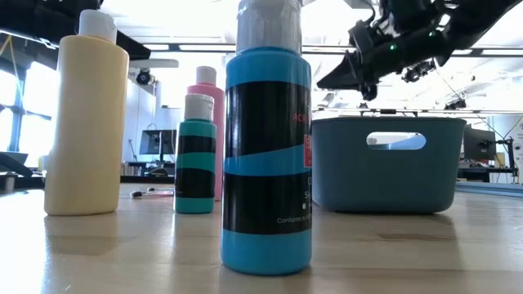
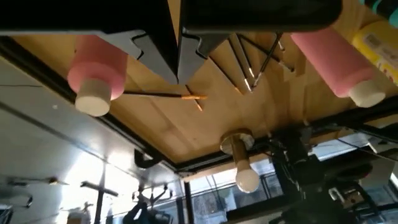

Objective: Pick & Place Paint Supplies
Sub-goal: Put the large pink paint bottle into the blue bin

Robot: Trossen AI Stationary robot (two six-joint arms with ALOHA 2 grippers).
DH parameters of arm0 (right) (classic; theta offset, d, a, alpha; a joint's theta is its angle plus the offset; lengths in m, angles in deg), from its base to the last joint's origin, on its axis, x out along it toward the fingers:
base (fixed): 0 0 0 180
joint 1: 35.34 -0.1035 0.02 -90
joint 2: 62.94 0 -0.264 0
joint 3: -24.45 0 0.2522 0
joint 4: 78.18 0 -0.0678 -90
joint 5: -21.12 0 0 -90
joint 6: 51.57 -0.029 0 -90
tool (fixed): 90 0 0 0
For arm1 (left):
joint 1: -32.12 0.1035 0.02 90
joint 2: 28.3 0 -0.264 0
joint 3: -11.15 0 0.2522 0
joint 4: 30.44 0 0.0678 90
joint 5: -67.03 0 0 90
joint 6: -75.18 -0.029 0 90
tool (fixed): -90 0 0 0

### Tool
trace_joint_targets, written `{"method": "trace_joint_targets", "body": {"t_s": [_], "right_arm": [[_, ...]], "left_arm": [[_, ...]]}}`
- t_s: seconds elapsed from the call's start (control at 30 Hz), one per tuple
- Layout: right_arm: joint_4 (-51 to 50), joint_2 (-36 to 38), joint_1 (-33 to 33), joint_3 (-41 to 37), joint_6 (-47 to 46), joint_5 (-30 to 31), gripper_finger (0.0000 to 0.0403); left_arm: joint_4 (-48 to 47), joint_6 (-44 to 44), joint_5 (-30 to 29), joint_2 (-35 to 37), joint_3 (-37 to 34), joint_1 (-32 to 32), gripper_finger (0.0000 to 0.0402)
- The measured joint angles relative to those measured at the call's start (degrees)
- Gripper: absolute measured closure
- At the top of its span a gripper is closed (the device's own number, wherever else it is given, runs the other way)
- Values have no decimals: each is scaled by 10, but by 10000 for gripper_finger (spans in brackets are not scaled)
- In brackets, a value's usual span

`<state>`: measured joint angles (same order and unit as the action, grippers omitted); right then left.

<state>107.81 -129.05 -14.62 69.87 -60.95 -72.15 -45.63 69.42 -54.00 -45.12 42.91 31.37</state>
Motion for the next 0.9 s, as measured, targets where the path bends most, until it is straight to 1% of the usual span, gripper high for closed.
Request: {"method": "trace_joint_targets", "body": {"t_s": [0.1,0.2,0.3,0.4,0.5,0.53,0.63,0.73,0.9], "right_arm": [[9,-25,8,12,-1,-26,401],[6,-53,8,42,4,-27,401],[-18,-73,10,75,13,-25,401],[-68,-83,12,107,33,19,401],[-126,-84,12,128,37,73,401],[-143,-84,12,132,37,83,401],[-169,-84,12,136,42,85,401],[-168,-84,12,137,75,74,401],[-165,-84,12,137,92,87,401]], "left_arm": [[5,-3,-15,0,0,0,281],[10,-3,-28,0,0,0,281],[13,-3,-30,0,0,0,281],[13,-3,-30,0,0,0,281],[13,-3,-30,0,0,0,281],[13,-3,-30,0,0,0,281],[13,-3,-30,0,0,0,281],[13,-4,-30,0,0,0,281],[13,-4,-30,0,0,0,281]]}}
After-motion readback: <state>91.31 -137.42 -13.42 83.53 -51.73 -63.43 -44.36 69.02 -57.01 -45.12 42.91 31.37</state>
